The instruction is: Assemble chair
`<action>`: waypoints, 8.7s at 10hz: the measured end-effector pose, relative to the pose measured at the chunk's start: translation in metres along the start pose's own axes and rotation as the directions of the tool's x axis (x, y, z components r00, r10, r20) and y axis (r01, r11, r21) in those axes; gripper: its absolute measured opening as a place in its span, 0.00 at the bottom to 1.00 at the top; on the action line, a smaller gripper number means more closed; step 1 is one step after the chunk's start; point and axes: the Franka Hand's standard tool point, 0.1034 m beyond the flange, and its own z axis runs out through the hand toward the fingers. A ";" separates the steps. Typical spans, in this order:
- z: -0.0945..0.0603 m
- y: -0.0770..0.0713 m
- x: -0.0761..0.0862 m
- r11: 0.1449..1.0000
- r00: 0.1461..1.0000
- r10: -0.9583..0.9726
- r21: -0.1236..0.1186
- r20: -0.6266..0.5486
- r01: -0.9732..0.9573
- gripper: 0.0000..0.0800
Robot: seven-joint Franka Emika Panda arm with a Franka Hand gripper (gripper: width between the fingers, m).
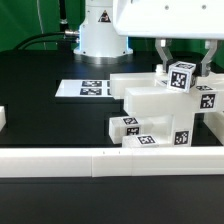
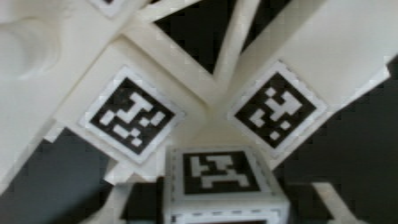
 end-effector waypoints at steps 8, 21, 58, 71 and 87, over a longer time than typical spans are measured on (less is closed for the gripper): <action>-0.002 -0.006 -0.001 0.976 0.977 0.215 0.022 0.006 -0.215 0.55; 0.001 -0.003 -0.002 0.758 0.758 -0.652 0.005 -0.001 0.652 0.81; 0.001 -0.004 -0.001 0.651 0.651 -0.759 -0.003 -0.002 0.759 0.70; 0.002 -0.012 -0.004 0.999 0.998 -0.045 0.028 -0.046 0.047 0.36; -0.004 -0.008 -0.007 0.926 0.925 -0.375 -0.011 0.070 0.376 0.81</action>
Offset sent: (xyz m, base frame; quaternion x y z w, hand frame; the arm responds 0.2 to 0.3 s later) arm 0.0011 -0.0035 -0.0011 -0.0060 0.0104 0.2058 0.9785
